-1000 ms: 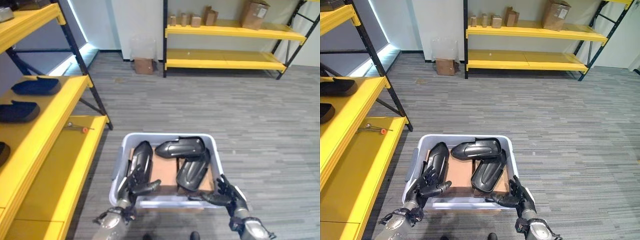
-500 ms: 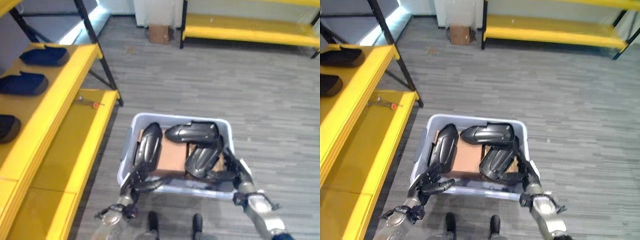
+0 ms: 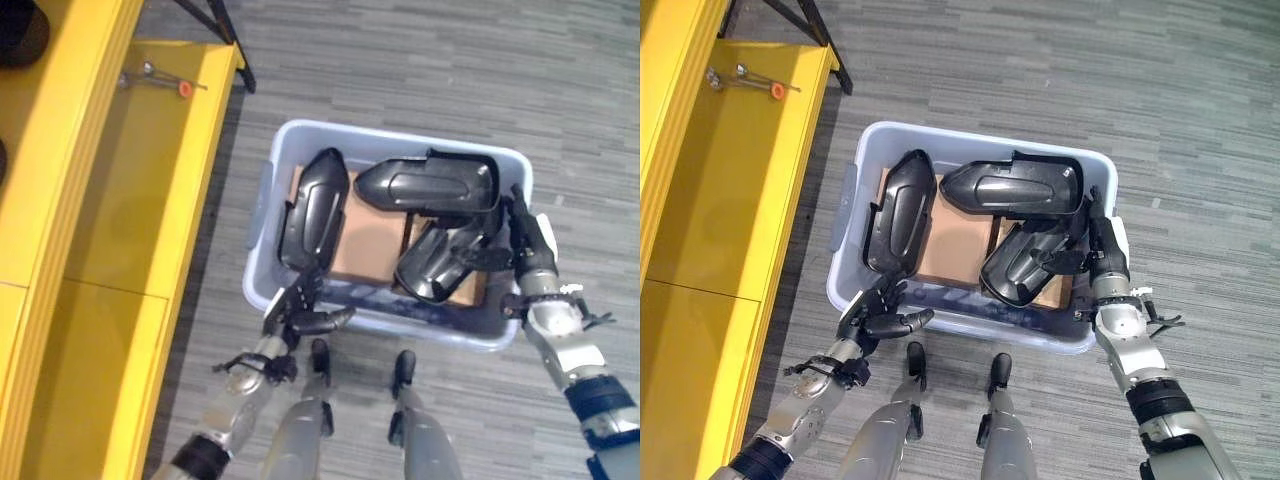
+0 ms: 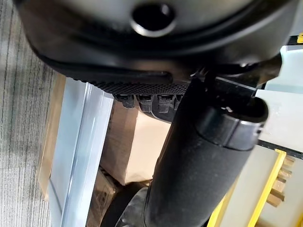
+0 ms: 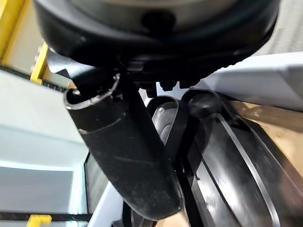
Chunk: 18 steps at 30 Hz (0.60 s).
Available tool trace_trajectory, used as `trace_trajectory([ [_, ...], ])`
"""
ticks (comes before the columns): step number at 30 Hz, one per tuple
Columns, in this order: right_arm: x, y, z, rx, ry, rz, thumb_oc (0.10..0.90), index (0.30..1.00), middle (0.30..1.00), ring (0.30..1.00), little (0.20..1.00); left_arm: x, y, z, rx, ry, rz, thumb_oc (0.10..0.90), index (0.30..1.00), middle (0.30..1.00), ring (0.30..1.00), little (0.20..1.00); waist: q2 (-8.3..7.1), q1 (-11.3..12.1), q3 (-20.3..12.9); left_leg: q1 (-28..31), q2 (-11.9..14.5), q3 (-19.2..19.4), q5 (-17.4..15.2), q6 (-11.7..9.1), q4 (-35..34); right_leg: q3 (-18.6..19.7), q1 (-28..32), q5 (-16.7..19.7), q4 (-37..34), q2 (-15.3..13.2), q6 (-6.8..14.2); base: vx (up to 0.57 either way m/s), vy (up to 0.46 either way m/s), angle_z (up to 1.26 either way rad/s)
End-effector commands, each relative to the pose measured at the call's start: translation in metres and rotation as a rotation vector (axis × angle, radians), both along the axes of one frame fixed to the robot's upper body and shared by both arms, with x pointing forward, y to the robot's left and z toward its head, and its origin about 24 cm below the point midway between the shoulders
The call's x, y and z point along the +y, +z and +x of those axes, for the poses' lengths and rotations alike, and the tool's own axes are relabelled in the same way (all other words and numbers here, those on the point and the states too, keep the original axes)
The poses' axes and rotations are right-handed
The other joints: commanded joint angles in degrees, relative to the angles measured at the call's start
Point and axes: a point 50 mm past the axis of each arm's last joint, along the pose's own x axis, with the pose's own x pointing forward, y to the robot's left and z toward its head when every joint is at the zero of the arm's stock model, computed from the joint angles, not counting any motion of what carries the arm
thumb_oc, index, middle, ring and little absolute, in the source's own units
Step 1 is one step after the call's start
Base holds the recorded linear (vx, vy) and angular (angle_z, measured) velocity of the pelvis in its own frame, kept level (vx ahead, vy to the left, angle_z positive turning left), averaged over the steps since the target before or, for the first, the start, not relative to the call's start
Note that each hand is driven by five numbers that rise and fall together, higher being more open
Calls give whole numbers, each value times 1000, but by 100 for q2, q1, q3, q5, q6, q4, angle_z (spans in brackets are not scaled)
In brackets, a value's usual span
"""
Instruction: Move parts from the plastic box to the shelf.
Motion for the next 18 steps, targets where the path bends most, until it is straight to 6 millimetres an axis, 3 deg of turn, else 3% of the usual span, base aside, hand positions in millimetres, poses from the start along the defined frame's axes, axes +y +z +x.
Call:
trace_trajectory([
  [1,-12,76,3,-251,-50,-269,900,1000,1000,1000,1000,-7,23,1,-143,-34,-8,900,1000,1000,1000,1000,-267,92,-427,125,413,39,-298,-379,280,-10,-324,-117,811,-639,360,-8,-12,5],
  [6,-18,97,1,-281,-88,-432,900,1000,1000,1000,1000,-8,25,2,-154,-40,-9,900,1000,1000,1000,1000,-291,108,-412,61,427,15,-261,-388,266,-62,-371,-94,804,-626,363,-3,-2,2],
  [7,-21,114,0,-313,-116,-517,900,1000,1000,1000,1000,-8,25,2,-158,-46,-8,900,1000,1000,1000,1000,-315,134,-397,30,434,-3,-254,-391,271,-83,-391,-91,821,-624,366,-4,-7,5],
  [8,-21,114,0,-314,-116,-518,900,1000,1000,1000,1000,-8,25,2,-159,-45,-8,900,1000,1000,1000,1000,-313,130,-398,25,434,-4,-254,-391,272,-84,-394,-91,822,-624,366,4,-5,4],
  [11,-21,146,-7,-358,-155,-769,900,1000,1000,1000,1000,-8,28,3,-172,-46,1,900,1000,1000,1000,1000,-355,165,-372,-16,459,-27,-236,-407,265,-119,-430,-100,820,-594,367,2,0,1],
  [15,-26,171,-13,-399,-212,-869,900,1000,1000,1000,1000,-7,30,3,-179,-44,9,900,1000,1000,1000,1000,-406,196,-356,-52,483,-75,-222,-420,270,-167,-441,-119,845,-570,357,7,-11,7],
  [18,-26,175,-14,-401,-217,-914,900,1000,1000,1000,1000,-7,29,3,-176,-44,13,900,1000,1000,1000,1000,-423,200,-347,-54,492,-88,-224,-421,272,-172,-447,-134,860,-557,348,4,-5,2],
])
